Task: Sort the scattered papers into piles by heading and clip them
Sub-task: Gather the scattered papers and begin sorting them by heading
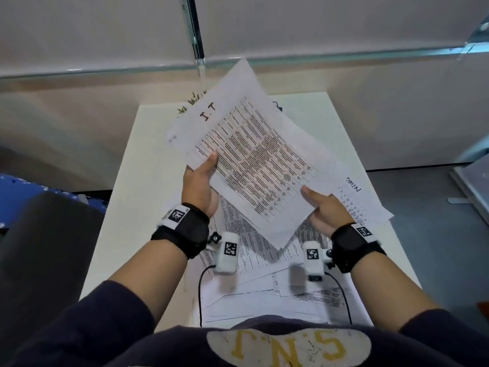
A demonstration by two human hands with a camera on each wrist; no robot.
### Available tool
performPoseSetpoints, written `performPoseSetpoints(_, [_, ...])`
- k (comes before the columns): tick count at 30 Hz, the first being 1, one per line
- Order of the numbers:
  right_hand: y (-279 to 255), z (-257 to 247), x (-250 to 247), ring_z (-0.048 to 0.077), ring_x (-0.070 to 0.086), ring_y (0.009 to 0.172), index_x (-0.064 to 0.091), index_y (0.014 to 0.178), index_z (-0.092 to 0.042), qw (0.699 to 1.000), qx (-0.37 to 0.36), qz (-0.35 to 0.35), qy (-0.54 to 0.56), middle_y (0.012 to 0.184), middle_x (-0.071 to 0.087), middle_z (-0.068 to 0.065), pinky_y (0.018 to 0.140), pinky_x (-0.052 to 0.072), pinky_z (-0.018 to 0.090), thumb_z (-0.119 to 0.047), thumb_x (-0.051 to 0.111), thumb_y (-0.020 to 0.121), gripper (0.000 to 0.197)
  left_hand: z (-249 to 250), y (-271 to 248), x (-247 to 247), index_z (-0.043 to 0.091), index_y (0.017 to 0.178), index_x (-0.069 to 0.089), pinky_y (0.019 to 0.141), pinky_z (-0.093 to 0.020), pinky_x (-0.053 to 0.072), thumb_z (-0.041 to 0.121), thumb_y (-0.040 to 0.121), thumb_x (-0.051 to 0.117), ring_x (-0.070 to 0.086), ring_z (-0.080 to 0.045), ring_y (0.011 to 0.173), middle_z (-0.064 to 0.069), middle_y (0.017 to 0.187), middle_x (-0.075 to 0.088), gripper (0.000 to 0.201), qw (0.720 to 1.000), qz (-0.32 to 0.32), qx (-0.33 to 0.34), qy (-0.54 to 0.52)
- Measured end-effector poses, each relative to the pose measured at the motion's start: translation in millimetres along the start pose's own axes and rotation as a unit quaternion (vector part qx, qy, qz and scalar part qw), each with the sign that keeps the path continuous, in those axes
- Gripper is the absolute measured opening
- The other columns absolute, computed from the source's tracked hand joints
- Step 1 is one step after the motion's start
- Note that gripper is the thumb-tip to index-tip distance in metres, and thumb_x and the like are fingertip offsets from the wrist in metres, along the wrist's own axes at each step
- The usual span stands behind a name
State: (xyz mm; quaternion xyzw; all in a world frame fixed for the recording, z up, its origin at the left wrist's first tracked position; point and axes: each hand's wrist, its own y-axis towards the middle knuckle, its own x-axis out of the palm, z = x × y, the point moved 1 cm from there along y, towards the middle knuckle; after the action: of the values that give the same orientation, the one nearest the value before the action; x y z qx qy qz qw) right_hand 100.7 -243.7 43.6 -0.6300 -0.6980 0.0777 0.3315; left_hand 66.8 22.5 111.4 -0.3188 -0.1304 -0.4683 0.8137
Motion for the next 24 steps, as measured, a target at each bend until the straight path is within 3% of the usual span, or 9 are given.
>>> performPoseSetpoints(2, [0, -2, -7, 0.034, 0.067, 0.107, 0.047, 0.128, 0.011, 1.0, -0.009, 0.014, 0.018, 0.12, 0.066, 0.023, 0.095, 0.051, 0.046, -0.019, 0.081, 0.075, 0.07, -8, 4, -10, -0.002, 0.139, 0.043, 0.079, -0.021, 0.053, 0.007, 0.082, 0.074, 0.068, -0.004, 0.092, -0.009, 0.126, 0.063, 0.066, 1.0, 0.016, 0.0, 0.017])
performPoseSetpoints(4, [-4, -9, -12, 0.033, 0.067, 0.109, 0.048, 0.132, 0.003, 0.999, -0.048, 0.016, 0.001, 0.119, 0.068, 0.019, 0.093, 0.052, 0.048, -0.019, 0.08, 0.074, 0.069, -8, 6, -23, 0.002, 0.119, 0.052, 0.083, -0.025, 0.05, 0.003, 0.084, 0.07, 0.067, -0.01, 0.093, -0.006, 0.108, 0.067, 0.039, 0.997, 0.035, 0.012, 0.072])
performPoseSetpoints(6, [-7, -18, -16, 0.021, 0.069, 0.105, 0.058, 0.125, -0.006, 0.994, -0.098, 0.002, -0.038, 0.114, 0.072, 0.007, 0.084, 0.057, 0.035, -0.027, 0.081, 0.071, 0.063, -7, 9, -37, 0.007, 0.108, 0.057, 0.081, -0.029, 0.049, 0.002, 0.084, 0.067, 0.067, -0.012, 0.089, -0.002, 0.098, 0.07, 0.027, 0.99, 0.018, 0.027, 0.138])
performPoseSetpoints(8, [-11, -27, -21, 0.015, 0.069, 0.105, 0.066, 0.116, -0.015, 0.986, -0.141, 0.003, -0.093, 0.112, 0.073, 0.0, 0.083, 0.055, 0.029, -0.043, 0.086, 0.059, 0.066, -8, 14, -52, 0.012, 0.105, 0.065, 0.08, -0.03, 0.056, -0.001, 0.083, 0.066, 0.07, -0.016, 0.089, -0.001, 0.098, 0.075, 0.026, 0.976, -0.021, 0.049, 0.213])
performPoseSetpoints(11, [-8, -31, -32, 0.026, 0.065, 0.113, 0.071, 0.11, -0.021, 0.975, -0.174, 0.01, -0.138, 0.118, 0.07, 0.005, 0.096, 0.049, 0.042, -0.047, 0.087, 0.06, 0.058, -12, 13, -66, 0.016, 0.1, 0.073, 0.082, -0.036, 0.057, -0.002, 0.075, 0.07, 0.071, -0.026, 0.095, -0.005, 0.101, 0.076, 0.031, 0.939, -0.043, 0.074, 0.333])
performPoseSetpoints(16, [-5, -16, -45, 0.03, 0.063, 0.101, 0.069, 0.104, -0.009, 0.957, -0.152, -0.01, -0.248, 0.104, 0.071, 0.008, 0.088, 0.05, 0.048, -0.016, 0.078, 0.073, 0.032, -36, 11, -82, 0.011, 0.091, 0.07, 0.077, -0.036, 0.054, 0.014, 0.068, 0.077, 0.07, -0.024, 0.087, -0.005, 0.089, 0.075, 0.024, 0.914, -0.029, 0.043, 0.402])
performPoseSetpoints(18, [-6, -5, -45, 0.026, 0.063, 0.091, 0.067, 0.098, -0.006, 0.948, -0.134, -0.002, -0.287, 0.094, 0.071, 0.004, 0.076, 0.049, 0.039, -0.021, 0.078, 0.067, 0.036, -45, 6, -78, 0.014, 0.094, 0.072, 0.079, -0.038, 0.054, 0.015, 0.071, 0.076, 0.07, -0.023, 0.089, -0.006, 0.092, 0.075, 0.023, 0.915, -0.022, 0.043, 0.4])
performPoseSetpoints(21, [-1, 9, -41, 0.026, 0.068, 0.1, 0.074, 0.104, -0.017, 0.952, -0.127, 0.014, -0.28, 0.103, 0.075, 0.003, 0.088, 0.053, 0.047, -0.039, 0.083, 0.055, 0.055, -55, 0, -67, 0.013, 0.099, 0.074, 0.078, -0.035, 0.058, 0.011, 0.078, 0.077, 0.072, -0.022, 0.088, -0.005, 0.094, 0.077, 0.021, 0.936, -0.01, 0.037, 0.35])
performPoseSetpoints(24, [3, 10, -38, 0.027, 0.069, 0.101, 0.073, 0.108, -0.013, 0.958, -0.139, 0.044, -0.246, 0.104, 0.075, 0.005, 0.088, 0.054, 0.047, -0.025, 0.082, 0.062, 0.048, -56, 3, -61, 0.013, 0.104, 0.074, 0.073, -0.026, 0.058, 0.013, 0.077, 0.08, 0.073, -0.019, 0.09, -0.001, 0.096, 0.078, 0.027, 0.946, 0.005, 0.035, 0.322])
